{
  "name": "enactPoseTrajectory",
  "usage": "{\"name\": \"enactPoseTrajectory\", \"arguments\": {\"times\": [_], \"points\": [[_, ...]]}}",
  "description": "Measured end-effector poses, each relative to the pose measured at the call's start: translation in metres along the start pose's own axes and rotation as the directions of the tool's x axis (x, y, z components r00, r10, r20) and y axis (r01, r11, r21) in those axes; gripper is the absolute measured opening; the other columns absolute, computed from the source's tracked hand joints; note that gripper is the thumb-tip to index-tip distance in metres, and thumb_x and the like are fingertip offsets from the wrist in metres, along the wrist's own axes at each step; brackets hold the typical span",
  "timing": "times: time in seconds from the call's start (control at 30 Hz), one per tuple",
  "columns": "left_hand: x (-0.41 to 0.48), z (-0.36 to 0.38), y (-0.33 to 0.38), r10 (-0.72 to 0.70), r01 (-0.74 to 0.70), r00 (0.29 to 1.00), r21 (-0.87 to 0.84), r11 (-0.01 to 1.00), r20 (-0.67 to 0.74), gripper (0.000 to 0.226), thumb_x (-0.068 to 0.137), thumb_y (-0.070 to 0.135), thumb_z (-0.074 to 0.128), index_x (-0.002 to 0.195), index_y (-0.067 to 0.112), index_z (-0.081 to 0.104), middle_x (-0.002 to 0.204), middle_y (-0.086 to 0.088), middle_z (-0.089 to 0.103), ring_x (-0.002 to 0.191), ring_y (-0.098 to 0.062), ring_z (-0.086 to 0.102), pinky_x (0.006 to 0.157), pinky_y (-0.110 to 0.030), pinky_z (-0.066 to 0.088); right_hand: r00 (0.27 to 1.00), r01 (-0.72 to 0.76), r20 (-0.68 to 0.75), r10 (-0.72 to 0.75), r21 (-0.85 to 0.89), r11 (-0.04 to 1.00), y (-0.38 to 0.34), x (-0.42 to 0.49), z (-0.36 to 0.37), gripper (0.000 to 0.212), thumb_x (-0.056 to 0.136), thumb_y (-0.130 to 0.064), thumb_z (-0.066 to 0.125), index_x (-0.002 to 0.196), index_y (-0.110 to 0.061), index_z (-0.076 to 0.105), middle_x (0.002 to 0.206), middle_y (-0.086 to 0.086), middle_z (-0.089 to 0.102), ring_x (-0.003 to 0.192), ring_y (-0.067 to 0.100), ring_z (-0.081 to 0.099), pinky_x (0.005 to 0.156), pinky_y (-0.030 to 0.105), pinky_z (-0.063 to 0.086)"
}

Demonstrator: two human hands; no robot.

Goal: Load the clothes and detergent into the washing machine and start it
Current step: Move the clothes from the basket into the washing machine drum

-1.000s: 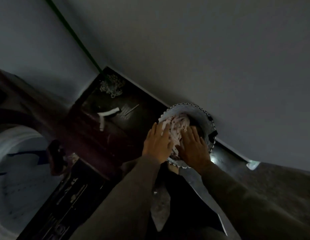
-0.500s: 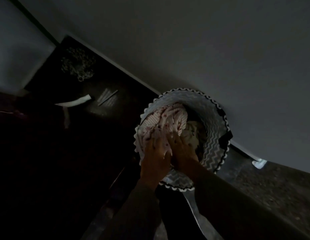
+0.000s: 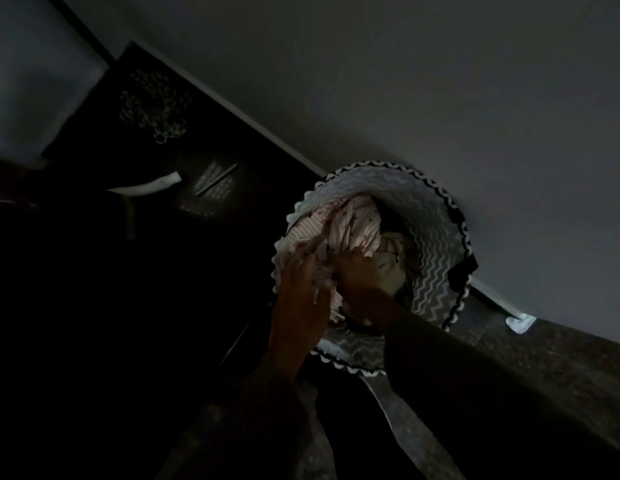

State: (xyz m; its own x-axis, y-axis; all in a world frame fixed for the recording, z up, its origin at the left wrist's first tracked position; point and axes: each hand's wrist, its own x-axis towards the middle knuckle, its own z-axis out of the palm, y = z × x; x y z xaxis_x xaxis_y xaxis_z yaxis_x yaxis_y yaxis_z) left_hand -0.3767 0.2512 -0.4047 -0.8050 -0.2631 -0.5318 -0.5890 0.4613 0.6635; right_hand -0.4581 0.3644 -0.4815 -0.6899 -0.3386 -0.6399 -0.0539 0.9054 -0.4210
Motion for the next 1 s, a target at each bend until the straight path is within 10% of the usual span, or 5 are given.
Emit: {"name": "enactPoseTrajectory", "arguments": {"times": [0.4, 0.57, 0.73, 0.87, 1.0], "points": [[-0.05, -0.045, 0.028, -0.012, 0.012, 1.0, -0.012, 1.0, -0.012, 0.098, 0.067, 0.069, 0.047, 0.151, 0.02, 0.033, 0.151, -0.008, 0.038, 0.138, -0.023, 0.037, 0.105, -0.03, 0.034, 0.89, 0.277, -0.448, -0.089, 0.374, 0.885, -0.022, -0.11, -0.078, 0.031, 0.082, 0.008, 0.059, 0.109, -0.005, 0.068, 0.1, 0.006, 0.069, 0.091, 0.014, 0.061, 0.078, 0.003, 0.038], [-0.065, -0.071, 0.055, 0.092, -0.092, 0.995, -0.016, 0.996, 0.032, 0.094, 0.069, 0.043, 0.074, 0.152, 0.024, 0.032, 0.152, -0.007, 0.033, 0.141, -0.022, 0.036, 0.105, -0.024, 0.033, 0.881, 0.31, -0.472, 0.021, 0.612, 0.728, -0.056, -0.164, -0.127, 0.027, 0.091, 0.006, 0.057, 0.106, -0.014, 0.066, 0.099, -0.01, 0.07, 0.091, -0.008, 0.063, 0.079, 0.009, 0.044], [-0.075, -0.099, 0.106, 0.2, -0.199, 0.98, -0.103, 0.975, -0.001, 0.108, 0.051, 0.071, 0.077, 0.145, 0.031, 0.041, 0.149, 0.011, 0.037, 0.133, 0.003, 0.036, 0.109, -0.021, 0.036, 0.861, 0.408, -0.509, 0.009, 0.701, 0.585, -0.094, -0.208, -0.183, 0.028, 0.089, 0.009, 0.056, 0.105, -0.012, 0.067, 0.097, -0.001, 0.074, 0.089, 0.009, 0.068, 0.078, 0.021, 0.053], [-0.088, -0.124, 0.155, 0.376, -0.388, 0.922, -0.242, 0.889, -0.095, 0.067, 0.068, 0.034, 0.083, 0.127, 0.037, 0.052, 0.131, 0.02, 0.054, 0.128, 0.008, 0.047, 0.11, -0.022, 0.039, 0.831, 0.521, -0.551, -0.078, 0.722, 0.454, -0.119, -0.235, -0.217, 0.027, 0.089, 0.015, 0.056, 0.111, 0.001, 0.064, 0.111, 0.006, 0.072, 0.106, 0.022, 0.068, 0.091, 0.037, 0.054], [-0.107, -0.151, 0.185, 0.246, -0.278, 0.961, -0.432, 0.858, -0.13, 0.05, 0.067, 0.023, 0.067, 0.114, 0.039, 0.062, 0.114, 0.012, 0.069, 0.112, -0.001, 0.062, 0.101, -0.033, 0.05, 0.779, 0.611, -0.615, -0.123, 0.698, 0.374, -0.137, -0.256, -0.24, 0.033, 0.087, 0.019, 0.055, 0.117, 0.005, 0.059, 0.121, 0.003, 0.068, 0.116, 0.022, 0.063, 0.098, 0.04, 0.052]]}}
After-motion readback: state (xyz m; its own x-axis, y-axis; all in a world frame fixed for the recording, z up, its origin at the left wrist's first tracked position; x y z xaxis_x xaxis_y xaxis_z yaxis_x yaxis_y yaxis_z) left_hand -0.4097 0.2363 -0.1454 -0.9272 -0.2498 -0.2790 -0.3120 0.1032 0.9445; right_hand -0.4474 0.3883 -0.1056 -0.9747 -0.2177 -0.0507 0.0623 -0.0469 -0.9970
